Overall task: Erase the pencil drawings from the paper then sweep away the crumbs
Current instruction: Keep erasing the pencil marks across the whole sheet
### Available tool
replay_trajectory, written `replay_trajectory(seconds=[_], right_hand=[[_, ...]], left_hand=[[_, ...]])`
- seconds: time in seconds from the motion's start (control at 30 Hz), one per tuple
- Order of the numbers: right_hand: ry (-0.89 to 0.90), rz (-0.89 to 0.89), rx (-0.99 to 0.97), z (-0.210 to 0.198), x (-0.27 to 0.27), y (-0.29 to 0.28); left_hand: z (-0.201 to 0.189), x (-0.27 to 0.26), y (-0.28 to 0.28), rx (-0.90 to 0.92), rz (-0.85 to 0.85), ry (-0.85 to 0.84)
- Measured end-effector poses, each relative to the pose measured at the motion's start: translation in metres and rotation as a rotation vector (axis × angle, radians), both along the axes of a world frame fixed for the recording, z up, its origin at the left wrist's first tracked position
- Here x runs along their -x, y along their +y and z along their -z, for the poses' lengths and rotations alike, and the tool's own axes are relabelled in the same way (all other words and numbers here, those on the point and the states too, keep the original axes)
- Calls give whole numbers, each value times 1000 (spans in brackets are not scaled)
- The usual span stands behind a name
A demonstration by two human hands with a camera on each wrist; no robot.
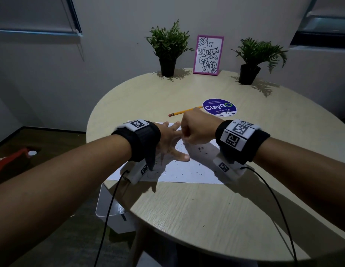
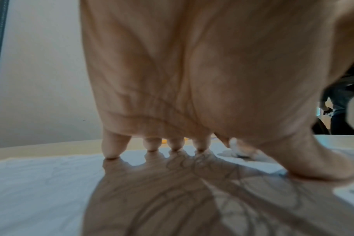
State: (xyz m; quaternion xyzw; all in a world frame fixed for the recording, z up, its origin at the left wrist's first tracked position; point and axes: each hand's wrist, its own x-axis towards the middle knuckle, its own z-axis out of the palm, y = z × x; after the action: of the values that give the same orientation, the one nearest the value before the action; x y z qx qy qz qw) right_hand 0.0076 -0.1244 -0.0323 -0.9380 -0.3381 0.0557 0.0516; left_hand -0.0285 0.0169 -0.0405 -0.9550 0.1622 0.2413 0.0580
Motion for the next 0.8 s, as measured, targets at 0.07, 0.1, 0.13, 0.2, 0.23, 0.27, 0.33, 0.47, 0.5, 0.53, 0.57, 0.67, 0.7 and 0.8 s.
replay_trajectory(seconds=[0.07, 0.1, 0.13, 0.2, 0.23, 0.27, 0.33, 0.47, 0.5, 0.53, 0.57, 0.67, 0.7, 0.8], right_hand=[[47, -91, 22, 0, 8, 3], [56, -89, 21, 0, 7, 3], [48, -54, 9, 0, 2, 1], [6, 65, -22, -2, -11, -4], [-20, 110, -28, -2, -14, -6], [-33, 123, -16, -2, -14, -5], [-2, 70, 25, -1, -4, 1], [82, -66, 63, 1, 13, 6], [76, -53, 60, 1, 9, 5], [66, -16, 55, 0, 3, 3], [49, 32, 44, -1, -4, 1], [-25, 122, 35, -2, -11, 0], [-28, 108, 49, -2, -8, 2], [62, 5, 79, 2, 6, 9]], left_hand=[[0, -1, 1, 20, 15, 0], [-1, -1, 1, 20, 17, -2], [-2, 1, 0, 11, 12, -2], [-4, 4, -3, -16, -3, -1], [-5, 5, -4, -26, -11, 0], [-5, 5, -4, -30, -15, -2], [-6, 6, -4, -25, -5, -4], [-8, 7, -3, 6, -18, -6], [-7, 6, -3, 21, -21, -5], [-6, 6, -3, 20, -17, -6], [-5, 6, -3, 11, -10, -14], [-3, 5, -2, -13, -22, -8], [-3, 3, -2, -12, -19, -5], [-2, 2, -1, -15, 7, -10]])
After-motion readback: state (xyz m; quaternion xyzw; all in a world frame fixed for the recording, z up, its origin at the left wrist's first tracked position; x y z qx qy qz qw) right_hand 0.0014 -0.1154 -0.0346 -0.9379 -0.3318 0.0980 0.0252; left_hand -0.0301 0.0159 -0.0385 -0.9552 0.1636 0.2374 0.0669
